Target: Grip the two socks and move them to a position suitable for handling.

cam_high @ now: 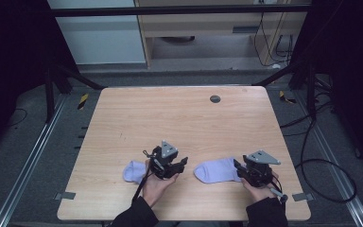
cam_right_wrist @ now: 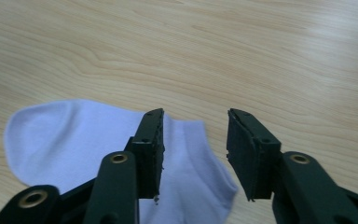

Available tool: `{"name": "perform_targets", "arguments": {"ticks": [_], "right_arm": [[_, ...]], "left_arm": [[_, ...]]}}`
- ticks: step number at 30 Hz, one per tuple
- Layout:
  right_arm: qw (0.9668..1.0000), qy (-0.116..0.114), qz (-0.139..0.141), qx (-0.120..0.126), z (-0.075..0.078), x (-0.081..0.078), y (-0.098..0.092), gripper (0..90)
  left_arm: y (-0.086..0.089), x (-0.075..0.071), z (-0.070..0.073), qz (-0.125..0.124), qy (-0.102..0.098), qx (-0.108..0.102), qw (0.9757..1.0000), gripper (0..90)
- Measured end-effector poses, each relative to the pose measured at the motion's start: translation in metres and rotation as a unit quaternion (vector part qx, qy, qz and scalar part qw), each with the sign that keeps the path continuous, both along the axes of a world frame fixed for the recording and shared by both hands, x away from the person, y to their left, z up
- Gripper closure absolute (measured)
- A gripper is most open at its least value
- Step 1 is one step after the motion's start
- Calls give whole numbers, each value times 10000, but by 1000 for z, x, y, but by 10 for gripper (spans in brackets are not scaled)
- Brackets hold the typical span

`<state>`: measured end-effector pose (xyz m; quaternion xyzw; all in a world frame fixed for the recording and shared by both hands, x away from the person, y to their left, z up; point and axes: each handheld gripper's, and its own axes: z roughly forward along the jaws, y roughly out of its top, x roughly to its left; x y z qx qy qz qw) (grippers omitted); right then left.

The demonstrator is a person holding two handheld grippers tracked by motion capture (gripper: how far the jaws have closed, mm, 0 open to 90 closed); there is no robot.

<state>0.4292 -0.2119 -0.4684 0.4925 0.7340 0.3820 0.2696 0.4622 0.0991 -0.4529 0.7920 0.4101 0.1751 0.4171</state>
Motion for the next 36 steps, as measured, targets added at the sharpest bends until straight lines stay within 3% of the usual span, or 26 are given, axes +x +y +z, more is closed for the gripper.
{"name": "perform_targets", "arguments": {"ticks": [5, 10, 23, 36], "right_arm": [[9997, 29, 182, 127, 2, 1, 9, 508], [9993, 3, 315, 213, 6, 2, 15, 476], [9962, -150, 797, 327, 22, 6, 50, 456], [9898, -60, 1390, 312, 26, 14, 109, 480]], "left_arm": [[21, -2, 12, -34, -136, 81, 9999, 446], [47, -5, 21, 25, -182, -42, 9998, 399], [119, -15, 28, 651, -252, -98, 9975, 374], [180, -35, 9, 1255, -176, -172, 9918, 375]]}}
